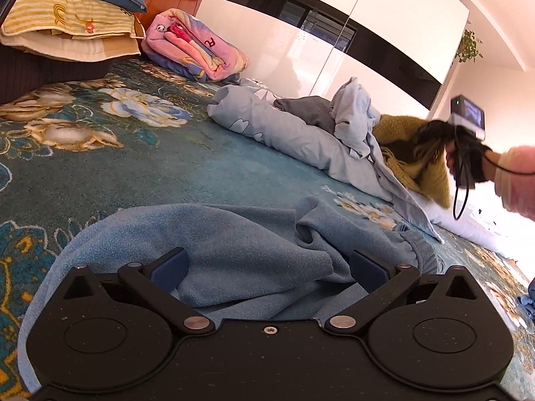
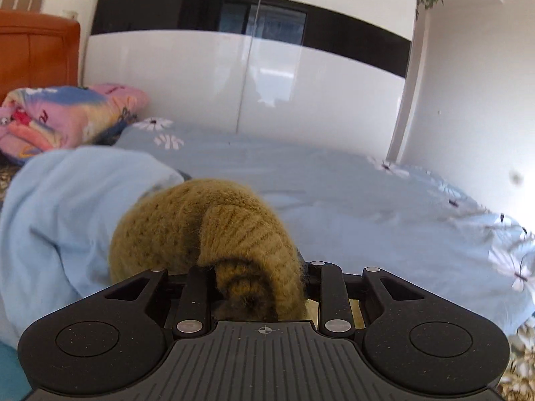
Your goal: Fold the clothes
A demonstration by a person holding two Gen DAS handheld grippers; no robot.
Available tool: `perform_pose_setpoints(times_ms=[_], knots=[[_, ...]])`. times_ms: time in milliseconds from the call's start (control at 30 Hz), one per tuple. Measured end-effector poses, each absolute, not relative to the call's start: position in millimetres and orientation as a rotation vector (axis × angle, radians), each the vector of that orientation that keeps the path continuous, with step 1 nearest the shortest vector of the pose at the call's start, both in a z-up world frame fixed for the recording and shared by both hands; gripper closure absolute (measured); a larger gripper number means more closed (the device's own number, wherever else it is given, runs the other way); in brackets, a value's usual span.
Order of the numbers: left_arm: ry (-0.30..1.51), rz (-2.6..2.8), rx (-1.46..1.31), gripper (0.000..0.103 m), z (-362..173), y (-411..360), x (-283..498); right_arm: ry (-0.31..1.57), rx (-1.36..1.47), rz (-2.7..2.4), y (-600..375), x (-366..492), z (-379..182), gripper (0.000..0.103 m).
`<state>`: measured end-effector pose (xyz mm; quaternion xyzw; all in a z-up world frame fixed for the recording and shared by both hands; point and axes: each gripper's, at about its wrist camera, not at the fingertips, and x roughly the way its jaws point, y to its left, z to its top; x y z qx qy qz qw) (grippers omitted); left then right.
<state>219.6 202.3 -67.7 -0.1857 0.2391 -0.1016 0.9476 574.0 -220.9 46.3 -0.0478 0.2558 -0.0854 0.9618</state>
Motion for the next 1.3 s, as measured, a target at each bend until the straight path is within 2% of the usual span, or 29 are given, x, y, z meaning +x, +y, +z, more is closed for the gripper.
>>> perform_pose_setpoints(times_ms=[100,200,267,333,467,633,700,800,833,867,967,1300], knots=[[0.487,-0.207,-0.383,0.001,-67.8,202.5,219.8,0.575,-0.106,-0.147,-225.1,561.7,28.4,0.073],[0.488,-0.207,-0.382,0.001,-67.5,202.2,219.6,0.582,-0.154,-0.108,-224.4,538.0,29.2,0.056],[0.489,-0.206,-0.382,0.001,-67.3,202.1,219.9,0.566,-0.171,-0.047,-220.3,514.4,33.7,0.034],[0.490,-0.205,-0.381,0.001,-67.1,202.1,220.1,0.552,-0.190,0.021,-215.3,485.2,36.3,0.029],[0.496,-0.201,-0.375,0.001,-66.3,201.2,220.9,0.613,-0.142,0.194,-195.3,427.9,28.6,0.027],[0.517,-0.178,-0.321,0.001,-63.7,193.3,223.0,0.813,-0.158,0.339,-144.4,389.5,-19.1,0.027],[0.526,-0.167,-0.293,0.001,-62.8,189.2,223.5,0.852,-0.130,0.289,-133.8,381.1,-32.3,0.029],[0.528,-0.163,-0.282,0.001,-62.5,188.2,223.4,0.879,-0.073,0.174,-126.4,371.9,-47.9,0.042],[0.527,-0.163,-0.282,0.001,-62.4,188.2,223.0,0.887,-0.015,0.151,-132.5,370.6,-49.1,0.054],[0.527,-0.161,-0.281,0.001,-61.6,187.9,222.1,0.898,0.052,0.141,-140.1,367.5,-48.2,0.079],[0.530,-0.146,-0.272,0.001,-56.2,184.8,215.6,0.904,0.188,0.124,-159.0,358.0,-42.3,0.093],[0.468,-0.194,-0.390,0.001,-38.4,184.8,127.8,0.749,0.277,0.098,-253.9,273.2,16.5,0.095]])
